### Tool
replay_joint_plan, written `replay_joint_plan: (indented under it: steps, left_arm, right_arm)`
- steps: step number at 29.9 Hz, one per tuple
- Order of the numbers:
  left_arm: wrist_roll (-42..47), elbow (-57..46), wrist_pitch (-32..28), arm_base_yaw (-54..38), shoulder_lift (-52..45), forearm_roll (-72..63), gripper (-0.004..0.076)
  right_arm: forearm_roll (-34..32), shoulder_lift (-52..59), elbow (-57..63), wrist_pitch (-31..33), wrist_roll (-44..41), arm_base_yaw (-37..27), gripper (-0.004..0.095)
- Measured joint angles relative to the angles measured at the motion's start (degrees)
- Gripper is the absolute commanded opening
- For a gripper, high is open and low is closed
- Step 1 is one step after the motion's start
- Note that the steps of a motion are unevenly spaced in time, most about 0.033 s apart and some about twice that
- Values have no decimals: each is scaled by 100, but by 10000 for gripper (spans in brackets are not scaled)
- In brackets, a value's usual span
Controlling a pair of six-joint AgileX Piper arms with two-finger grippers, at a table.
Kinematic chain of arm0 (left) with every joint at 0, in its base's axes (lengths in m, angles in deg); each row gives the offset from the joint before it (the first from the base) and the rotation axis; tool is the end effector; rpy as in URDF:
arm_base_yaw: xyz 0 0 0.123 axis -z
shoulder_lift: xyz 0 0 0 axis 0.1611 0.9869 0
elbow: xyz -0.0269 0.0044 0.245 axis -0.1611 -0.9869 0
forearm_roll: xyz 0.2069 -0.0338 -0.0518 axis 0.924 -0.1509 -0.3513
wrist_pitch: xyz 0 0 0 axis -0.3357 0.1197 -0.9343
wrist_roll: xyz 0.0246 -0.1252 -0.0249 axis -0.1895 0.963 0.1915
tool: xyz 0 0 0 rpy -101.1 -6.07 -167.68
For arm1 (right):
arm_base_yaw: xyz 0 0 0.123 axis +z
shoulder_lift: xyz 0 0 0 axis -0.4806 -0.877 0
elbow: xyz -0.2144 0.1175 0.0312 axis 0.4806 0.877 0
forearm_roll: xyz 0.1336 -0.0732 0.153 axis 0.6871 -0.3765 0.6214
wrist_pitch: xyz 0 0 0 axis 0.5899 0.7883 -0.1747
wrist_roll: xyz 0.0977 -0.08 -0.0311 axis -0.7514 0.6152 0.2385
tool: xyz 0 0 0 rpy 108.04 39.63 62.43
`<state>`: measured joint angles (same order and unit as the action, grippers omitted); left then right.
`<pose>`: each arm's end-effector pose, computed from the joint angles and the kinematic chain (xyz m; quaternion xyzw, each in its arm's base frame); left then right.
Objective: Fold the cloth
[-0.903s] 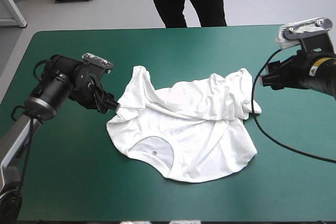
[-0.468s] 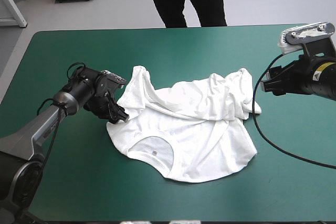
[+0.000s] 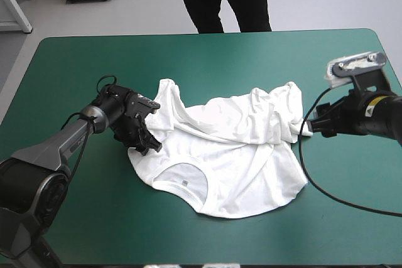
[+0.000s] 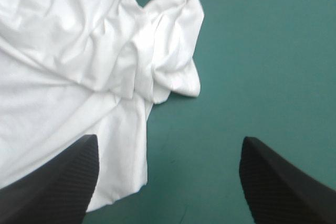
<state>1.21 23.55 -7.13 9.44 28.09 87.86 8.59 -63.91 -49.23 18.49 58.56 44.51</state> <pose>0.2919 -0.0957 0.1542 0.2574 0.9653 0.0088 0.0429 0.1888 0.0438 0.3695 -0.1203 0.9248 0.0146 0.3605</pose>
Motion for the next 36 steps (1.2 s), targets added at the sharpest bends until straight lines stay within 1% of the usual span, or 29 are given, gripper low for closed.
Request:
replay_joint_plan:
  steps: [3, 4, 11, 17, 23, 26, 28, 30, 33, 35, 36]
  left_arm:
    - [-15, 0, -9, 0, 6, -153, 18]
    - [-15, 0, -30, 0, 6, -217, -8]
    - [-15, 0, -104, 0, 6, -243, -8]
    - [-15, 0, -99, 0, 6, -243, -9]
    - [-15, 0, -99, 0, 6, -243, -9]
    - [-15, 0, -99, 0, 6, -243, -9]
    - [-9, 0, -99, 0, 6, -243, -9]
    - [-3, 0, -99, 0, 6, -243, -9]
    - [-3, 0, -99, 0, 12, -243, -9]
    - [-3, 0, -99, 0, 18, -243, -9]
    - [-3, 0, -99, 0, 18, -243, -9]
  right_arm:
    - [37, 120, 683, 0, 6, 0, 702]
    - [62, 147, 907, 0, 12, 0, 702]
    - [493, 93, 2175, -67, 263, 17, 702]
    - [713, -389, 2924, -746, 426, 17, 702]
    - [736, -1125, 3065, -1388, 575, 17, 702]
    - [736, -1554, 3065, -1590, 603, 17, 680]
    - [736, -1877, 3065, -1691, 608, 17, 603]
    - [743, -2171, 3065, -1729, 608, 17, 474]
    - [652, -2371, 3029, -1729, 608, 17, 212]
    - [625, -2399, 3018, -1745, 621, 11, 20]
    - [658, -2399, 3012, -1757, 655, 11, -13]
